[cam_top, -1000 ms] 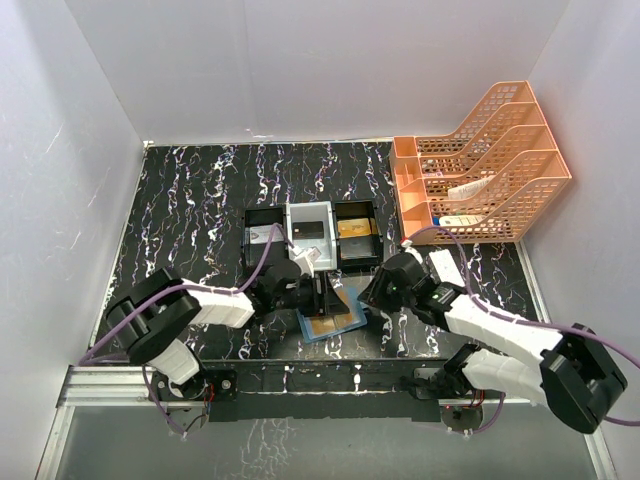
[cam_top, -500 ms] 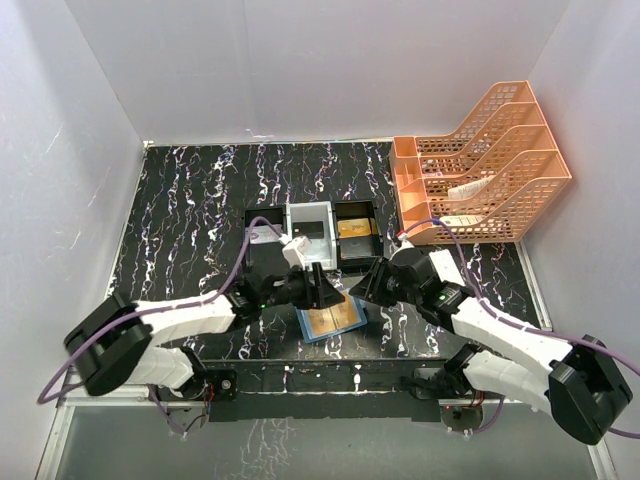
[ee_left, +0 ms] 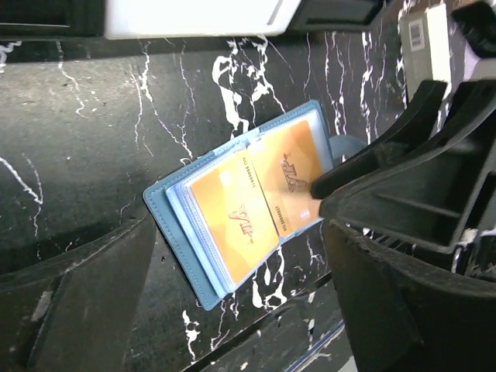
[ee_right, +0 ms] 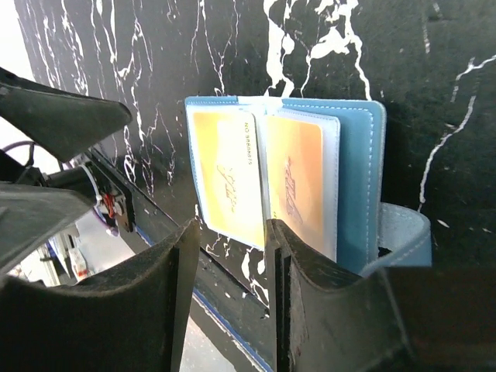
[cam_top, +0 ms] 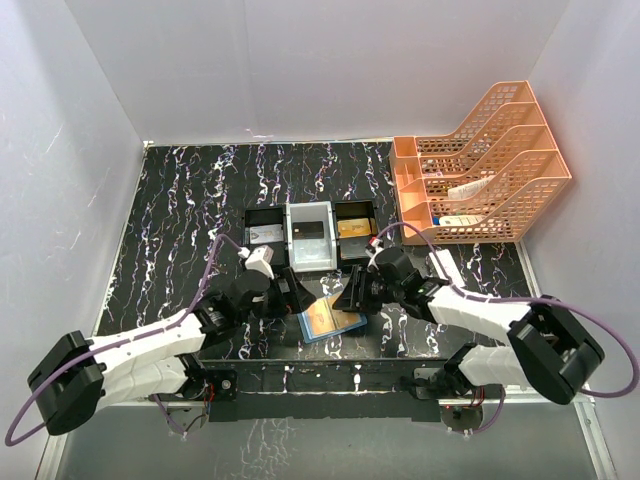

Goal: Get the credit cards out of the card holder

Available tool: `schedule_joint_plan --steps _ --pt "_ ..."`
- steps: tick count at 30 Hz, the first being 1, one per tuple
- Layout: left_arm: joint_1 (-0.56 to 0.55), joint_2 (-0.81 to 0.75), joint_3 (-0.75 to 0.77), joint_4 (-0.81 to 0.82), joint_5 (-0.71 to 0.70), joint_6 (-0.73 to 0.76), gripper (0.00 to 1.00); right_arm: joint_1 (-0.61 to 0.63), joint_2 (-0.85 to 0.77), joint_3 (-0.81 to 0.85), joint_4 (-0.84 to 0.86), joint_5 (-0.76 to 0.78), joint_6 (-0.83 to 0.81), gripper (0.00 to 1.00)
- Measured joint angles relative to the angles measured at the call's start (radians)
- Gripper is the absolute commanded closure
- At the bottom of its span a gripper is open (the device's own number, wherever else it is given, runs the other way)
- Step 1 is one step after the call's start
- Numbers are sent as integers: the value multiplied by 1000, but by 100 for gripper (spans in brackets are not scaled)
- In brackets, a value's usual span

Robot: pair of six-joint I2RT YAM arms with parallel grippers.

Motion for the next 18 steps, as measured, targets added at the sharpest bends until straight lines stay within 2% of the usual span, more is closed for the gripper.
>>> schedule_joint_plan --steps 8,18 --pt "0 -90 -3 -78 -93 -24 1 19 142 56 52 -52 -25 64" --pt "0 -39 -2 -82 -32 14 12 25 274 63 122 -59 -13 81"
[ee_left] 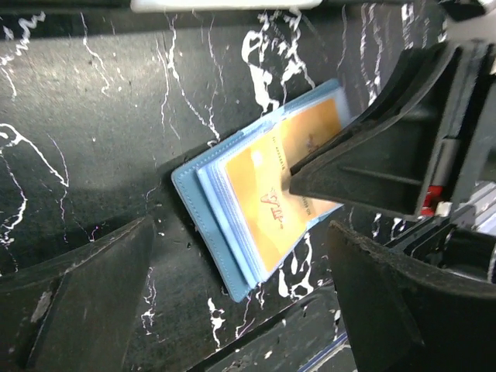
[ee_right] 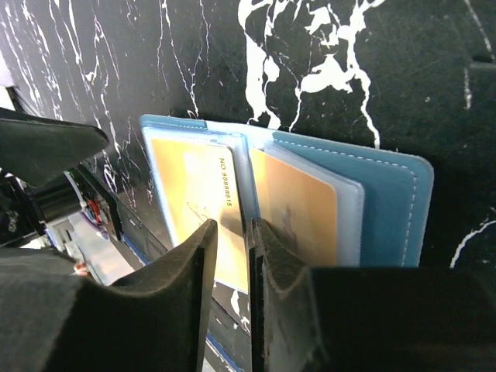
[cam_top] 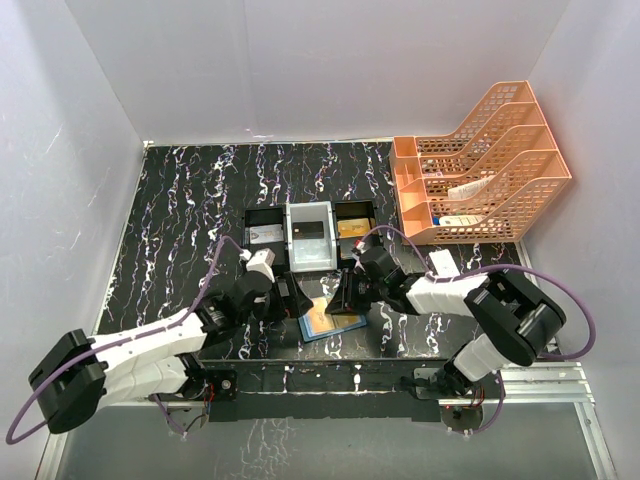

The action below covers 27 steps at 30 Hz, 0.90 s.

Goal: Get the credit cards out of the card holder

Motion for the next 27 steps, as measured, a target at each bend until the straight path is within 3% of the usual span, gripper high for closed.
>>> schedule_joint_plan --steps 11,22,27 --pt "0 156 35 29 123 63 42 0 6 -205 365 -5 211 85" --pt "0 284 184 -16 204 187 59 37 -6 -224 384 44 289 85" --pt "0 357 184 -15 226 183 66 40 -10 -224 378 58 311 85"
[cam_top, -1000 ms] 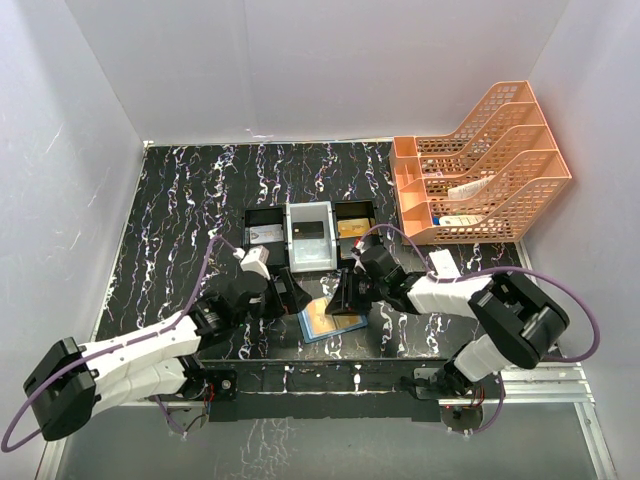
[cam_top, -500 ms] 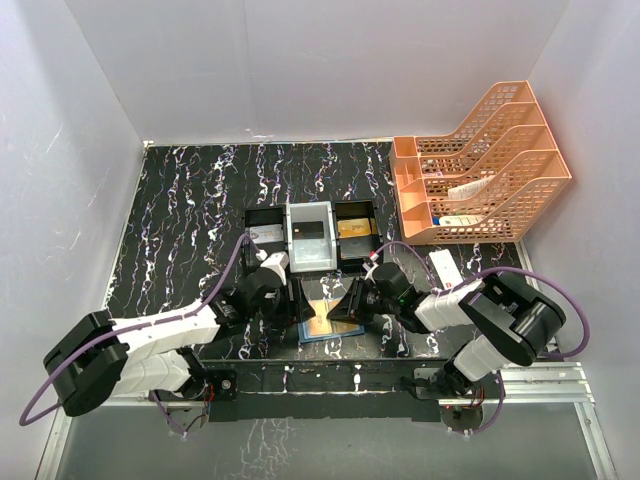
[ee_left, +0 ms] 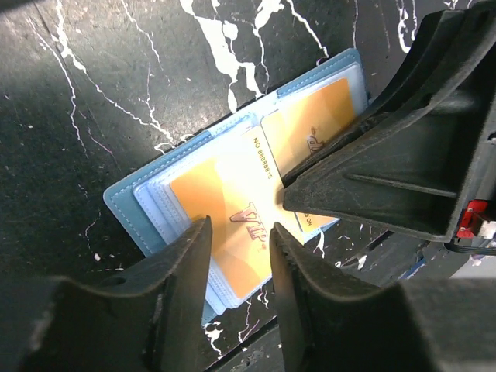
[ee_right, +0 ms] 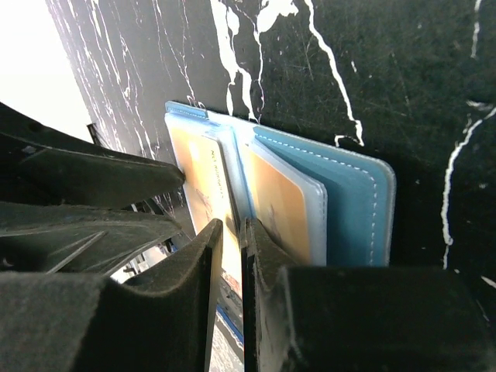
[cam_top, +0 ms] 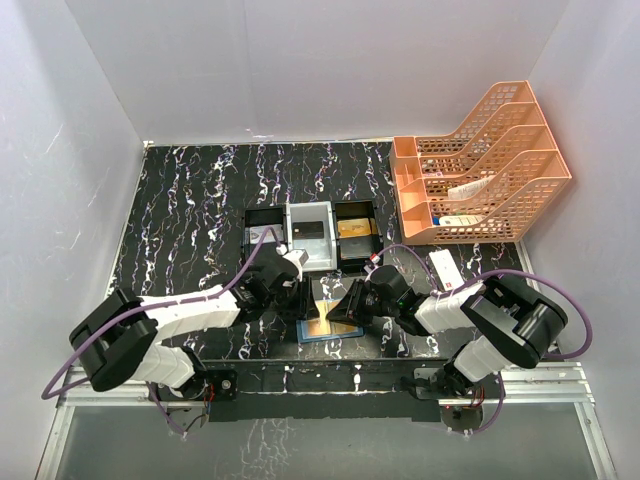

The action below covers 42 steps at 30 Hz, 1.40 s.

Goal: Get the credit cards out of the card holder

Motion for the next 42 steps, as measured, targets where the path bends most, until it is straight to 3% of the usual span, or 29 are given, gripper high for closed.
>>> schedule_joint_plan --steps 7,10,13,18,29,42 --pt "0 20 -8 12 13 -12 77 4 0 0 2 4 11 85" --pt "1 32 -8 18 13 -20 78 4 0 0 2 4 11 91" --pt "1 34 -13 27 13 -25 78 5 1 0 1 4 10 93" --pt "1 34 -15 34 14 -24 78 5 1 0 2 3 6 82" --pt "1 -37 -12 -80 -15 5 67 25 1 51 -77 22 -16 84" --pt "7 -10 -12 -90 -14 18 80 30 10 55 -68 12 -16 89"
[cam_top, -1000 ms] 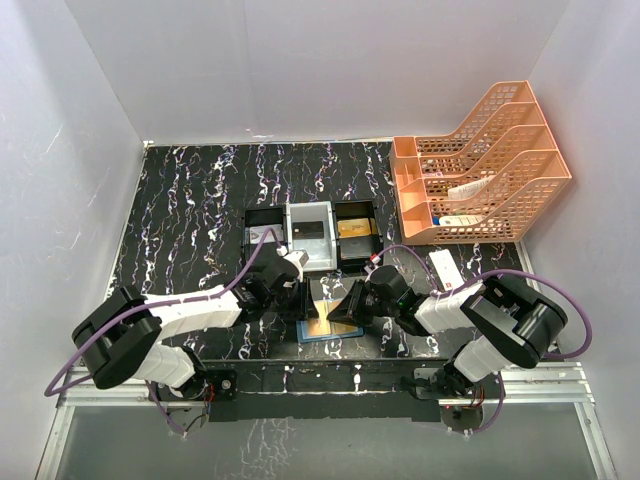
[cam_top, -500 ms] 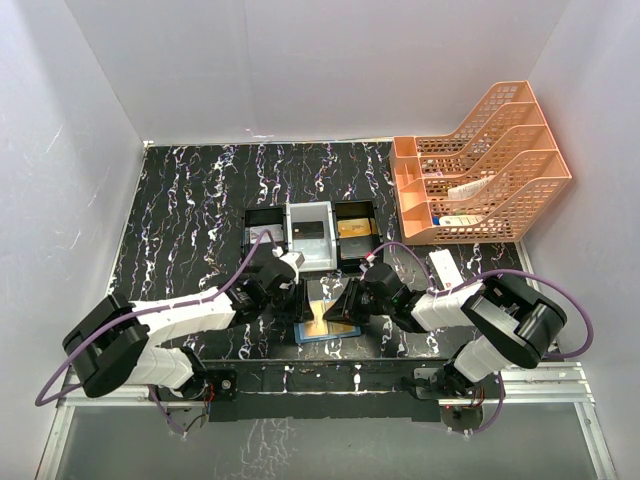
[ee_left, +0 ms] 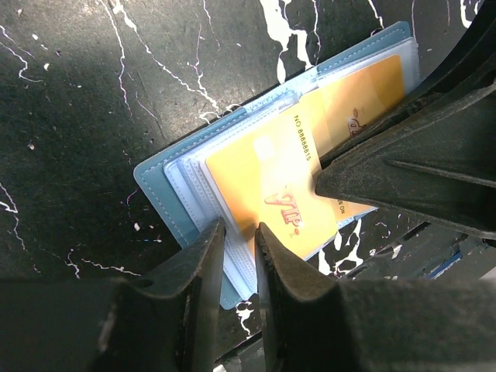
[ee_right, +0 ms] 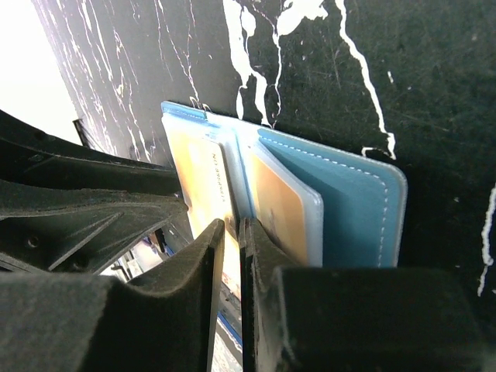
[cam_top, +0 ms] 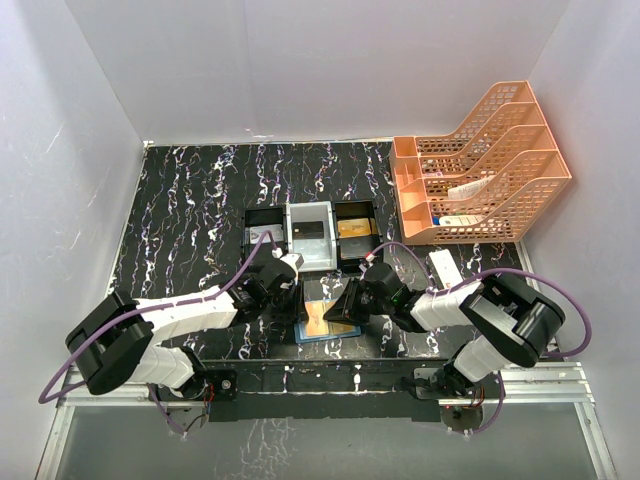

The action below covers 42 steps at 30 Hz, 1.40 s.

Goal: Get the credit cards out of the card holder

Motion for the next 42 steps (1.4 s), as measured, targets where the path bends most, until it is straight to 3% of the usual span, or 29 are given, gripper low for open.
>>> schedule_joint_plan --steps 5,11,23,42 --pt "1 0 -1 -2 -3 0 83 0 2 0 4 -2 -1 89" --pt "2 0 -2 -3 -3 0 84 0 2 0 1 -3 -23 100" --pt "2 18 8 0 -6 1 86 1 -55 8 -86 -11 -114 100" --pt "0 30 9 18 -10 4 88 -51 -128 -38 -106 -35 -119 100"
